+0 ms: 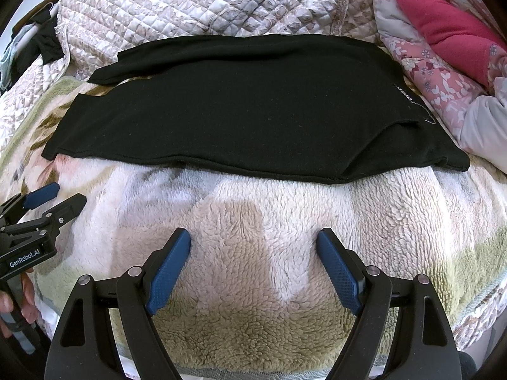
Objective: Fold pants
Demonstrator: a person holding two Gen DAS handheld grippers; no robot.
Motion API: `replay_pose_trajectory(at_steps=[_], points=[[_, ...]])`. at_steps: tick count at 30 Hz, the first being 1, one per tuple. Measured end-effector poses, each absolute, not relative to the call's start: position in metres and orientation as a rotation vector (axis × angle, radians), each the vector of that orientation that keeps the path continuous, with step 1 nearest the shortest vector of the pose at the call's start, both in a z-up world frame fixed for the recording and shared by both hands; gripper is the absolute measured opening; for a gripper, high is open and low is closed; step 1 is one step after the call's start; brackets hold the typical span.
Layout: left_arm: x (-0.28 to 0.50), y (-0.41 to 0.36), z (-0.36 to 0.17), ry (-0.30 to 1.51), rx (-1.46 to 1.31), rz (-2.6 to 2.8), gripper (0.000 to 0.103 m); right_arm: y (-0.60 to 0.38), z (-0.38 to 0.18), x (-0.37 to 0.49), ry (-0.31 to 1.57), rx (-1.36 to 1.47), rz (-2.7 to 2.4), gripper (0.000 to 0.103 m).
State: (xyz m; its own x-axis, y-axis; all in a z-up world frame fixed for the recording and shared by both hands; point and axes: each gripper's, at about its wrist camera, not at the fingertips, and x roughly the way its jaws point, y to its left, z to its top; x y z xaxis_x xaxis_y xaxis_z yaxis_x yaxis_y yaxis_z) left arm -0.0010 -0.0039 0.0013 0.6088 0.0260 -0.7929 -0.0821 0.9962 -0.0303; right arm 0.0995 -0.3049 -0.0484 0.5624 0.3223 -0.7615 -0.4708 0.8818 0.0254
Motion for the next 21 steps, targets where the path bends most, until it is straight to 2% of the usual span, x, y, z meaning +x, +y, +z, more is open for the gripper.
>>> replay_pose_trajectory(at_steps=[21], points=[[-0.002,-0.005,0.0021,0.913,-0.067,0.059,0.082,-0.309,-0.0453,0.0986,0.867,-0.177,0.499,0.082]])
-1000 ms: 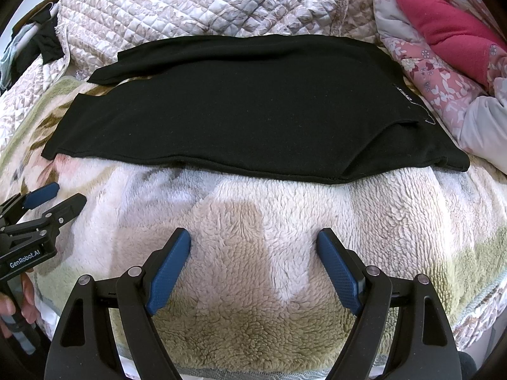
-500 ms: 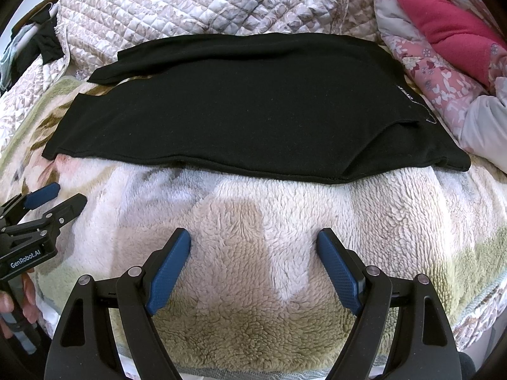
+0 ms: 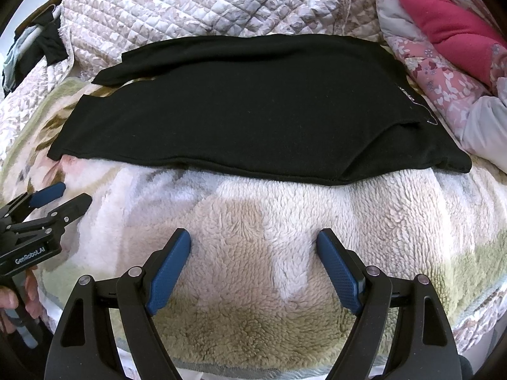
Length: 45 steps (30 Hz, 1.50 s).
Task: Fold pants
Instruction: 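Lower both tools onto the pants' waistband edge and close both grippers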
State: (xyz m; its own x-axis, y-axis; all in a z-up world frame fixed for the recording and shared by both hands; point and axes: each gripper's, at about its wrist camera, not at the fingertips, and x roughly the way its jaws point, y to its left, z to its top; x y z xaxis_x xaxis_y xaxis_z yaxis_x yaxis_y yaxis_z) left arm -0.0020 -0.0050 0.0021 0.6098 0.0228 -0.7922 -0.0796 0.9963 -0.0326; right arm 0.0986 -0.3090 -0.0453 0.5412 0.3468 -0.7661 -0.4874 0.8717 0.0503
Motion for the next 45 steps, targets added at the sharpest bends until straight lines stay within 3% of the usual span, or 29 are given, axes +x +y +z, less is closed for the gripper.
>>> replay_pose_trajectory(at_steps=[12,21,32,40,43,45], points=[[-0.003,-0.002,0.014,0.888,-0.121,0.045,0.081,-0.325,-0.031,0.105,0.868,-0.097,0.491,0.082],[-0.003,0.054,0.028,0.812,-0.271,0.1,0.081,-0.36,-0.024,0.127,0.875,0.076,0.47,0.082],[0.006,0.127,-0.003,0.827,-0.542,0.185,0.08,-0.371,-0.02,0.153,0.833,0.204,0.498,0.082],[0.028,0.136,-0.007,0.792,-0.551,0.173,0.079,-0.385,-0.013,0.173,0.775,0.321,0.481,0.081],[0.036,0.141,-0.008,0.783,-0.573,0.184,0.073,-0.39,-0.012,0.179,0.759,0.352,0.464,0.081],[0.039,0.144,-0.008,0.779,-0.586,0.197,0.058,-0.395,-0.012,0.184,0.754,0.383,0.434,0.078]])
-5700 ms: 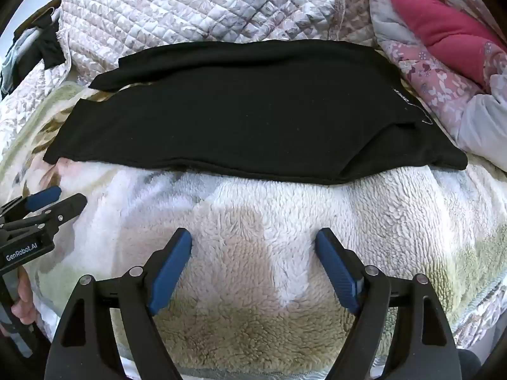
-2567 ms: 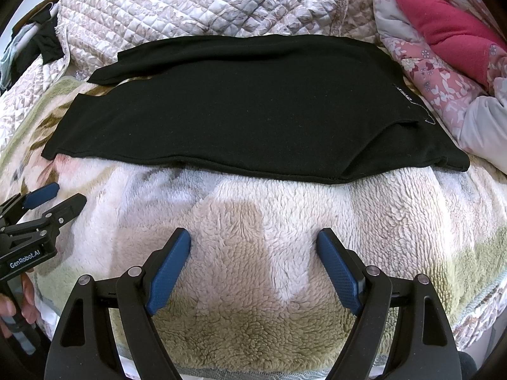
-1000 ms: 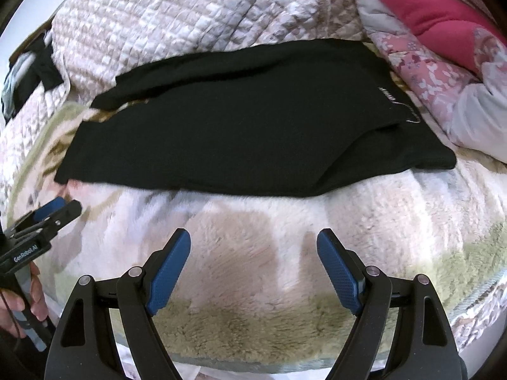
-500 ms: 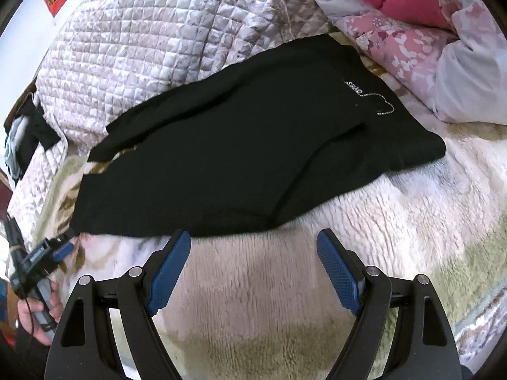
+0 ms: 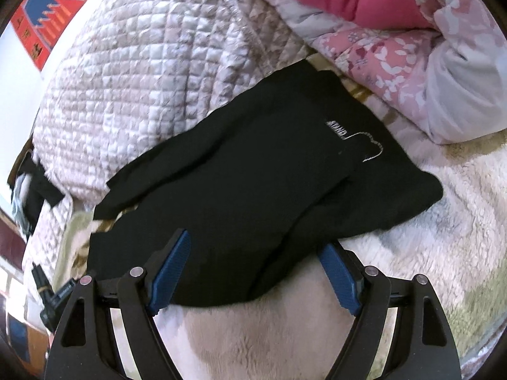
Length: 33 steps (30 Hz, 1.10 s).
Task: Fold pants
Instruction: 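Lower both tools onto the pants' waistband edge and close both grippers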
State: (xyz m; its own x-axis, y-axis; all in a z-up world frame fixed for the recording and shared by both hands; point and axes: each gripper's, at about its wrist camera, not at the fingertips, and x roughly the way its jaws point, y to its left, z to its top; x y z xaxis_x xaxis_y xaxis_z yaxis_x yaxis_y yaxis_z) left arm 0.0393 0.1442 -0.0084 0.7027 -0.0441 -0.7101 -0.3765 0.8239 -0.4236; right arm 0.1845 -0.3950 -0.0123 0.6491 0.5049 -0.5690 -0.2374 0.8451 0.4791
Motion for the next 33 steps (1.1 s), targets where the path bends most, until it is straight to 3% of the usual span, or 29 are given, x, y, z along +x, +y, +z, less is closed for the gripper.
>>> replay_pose_trajectory(at_steps=[3,4,6,7,9,11,23,29,33], points=[[0.041,0.15,-0.011,0.78,-0.609,0.22,0.04,-0.403,-0.018,0.197,0.762,0.419,0.386,0.073],[0.042,0.152,-0.011,0.779,-0.617,0.224,0.036,-0.406,-0.02,0.202,0.773,0.432,0.369,0.063],[0.044,0.155,-0.013,0.782,-0.62,0.235,0.018,-0.411,-0.024,0.211,0.787,0.453,0.342,0.045],[0.045,0.157,-0.014,0.786,-0.622,0.241,0.013,-0.414,-0.026,0.215,0.794,0.454,0.325,0.03],[0.048,0.158,-0.013,0.793,-0.615,0.237,0.005,-0.419,-0.026,0.22,0.801,0.478,0.331,0.02],[0.051,0.155,-0.009,0.802,-0.579,0.24,0.004,-0.422,-0.021,0.217,0.791,0.463,0.334,0.008],[-0.028,0.145,0.05,0.723,-0.504,0.275,0.004,-0.45,0.004,0.149,0.839,0.509,0.424,0.005],[-0.08,0.138,0.035,0.784,-0.502,0.305,0.004,-0.464,-0.031,0.124,0.947,0.519,0.376,0.005],[-0.092,0.132,0.021,0.832,-0.531,0.316,0.004,-0.471,-0.02,0.117,0.912,0.483,0.348,0.002]])
